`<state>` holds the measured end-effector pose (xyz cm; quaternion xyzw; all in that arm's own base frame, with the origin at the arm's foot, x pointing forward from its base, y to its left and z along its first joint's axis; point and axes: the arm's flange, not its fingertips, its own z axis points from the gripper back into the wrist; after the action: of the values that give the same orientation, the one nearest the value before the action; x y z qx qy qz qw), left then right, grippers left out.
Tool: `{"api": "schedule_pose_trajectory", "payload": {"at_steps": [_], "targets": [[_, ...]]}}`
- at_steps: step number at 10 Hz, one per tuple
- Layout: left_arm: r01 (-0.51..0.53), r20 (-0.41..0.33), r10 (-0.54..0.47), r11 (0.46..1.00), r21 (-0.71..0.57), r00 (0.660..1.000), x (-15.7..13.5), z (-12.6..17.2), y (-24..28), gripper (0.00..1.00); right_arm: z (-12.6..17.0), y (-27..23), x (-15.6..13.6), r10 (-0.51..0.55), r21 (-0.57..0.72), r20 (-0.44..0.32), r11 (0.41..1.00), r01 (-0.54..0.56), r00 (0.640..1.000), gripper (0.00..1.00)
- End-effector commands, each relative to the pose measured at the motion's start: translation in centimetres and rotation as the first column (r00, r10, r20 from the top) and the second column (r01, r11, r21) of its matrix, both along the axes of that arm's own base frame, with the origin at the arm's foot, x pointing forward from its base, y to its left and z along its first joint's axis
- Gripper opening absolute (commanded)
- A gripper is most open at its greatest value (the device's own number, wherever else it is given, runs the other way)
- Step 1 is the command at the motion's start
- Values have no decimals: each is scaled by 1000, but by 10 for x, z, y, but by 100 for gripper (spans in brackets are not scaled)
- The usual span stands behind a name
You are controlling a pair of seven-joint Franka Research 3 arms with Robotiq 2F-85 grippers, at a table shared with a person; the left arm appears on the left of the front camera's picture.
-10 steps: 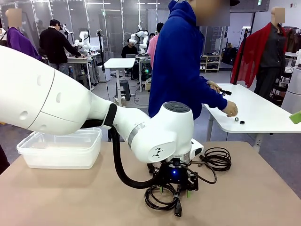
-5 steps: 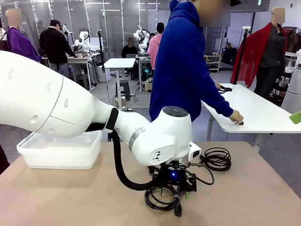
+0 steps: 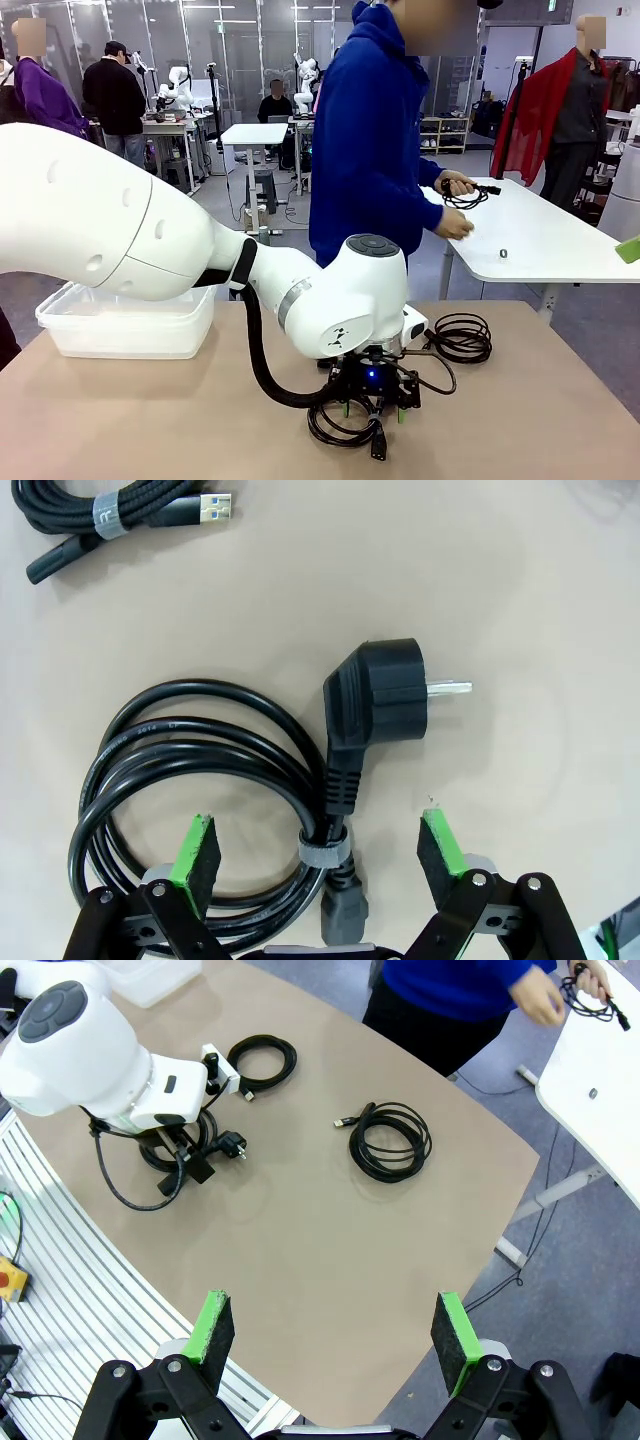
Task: Organize and store the cables.
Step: Place the Power Cable into the Organizing box.
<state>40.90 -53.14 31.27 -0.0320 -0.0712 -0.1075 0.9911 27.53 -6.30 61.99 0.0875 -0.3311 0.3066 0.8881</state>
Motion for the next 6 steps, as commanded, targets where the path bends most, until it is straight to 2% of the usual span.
{"api": "schedule_pose_trajectory", "payload": {"at_steps": [1,4,6], "targets": [[-13,2,13,1000,-9,1000,1,-4,-7,97,0,0,0,0,-1,-1,1000,0,1000,100],[-19,-21,19,1000,1,1000,-1,-3,-6,80,0,0,0,0,-1,-1,1000,0,1000,100],[-9,-46,10,1000,13,999,-2,-3,-7,64,0,0,0,0,-1,-1,1000,0,1000,100]]}}
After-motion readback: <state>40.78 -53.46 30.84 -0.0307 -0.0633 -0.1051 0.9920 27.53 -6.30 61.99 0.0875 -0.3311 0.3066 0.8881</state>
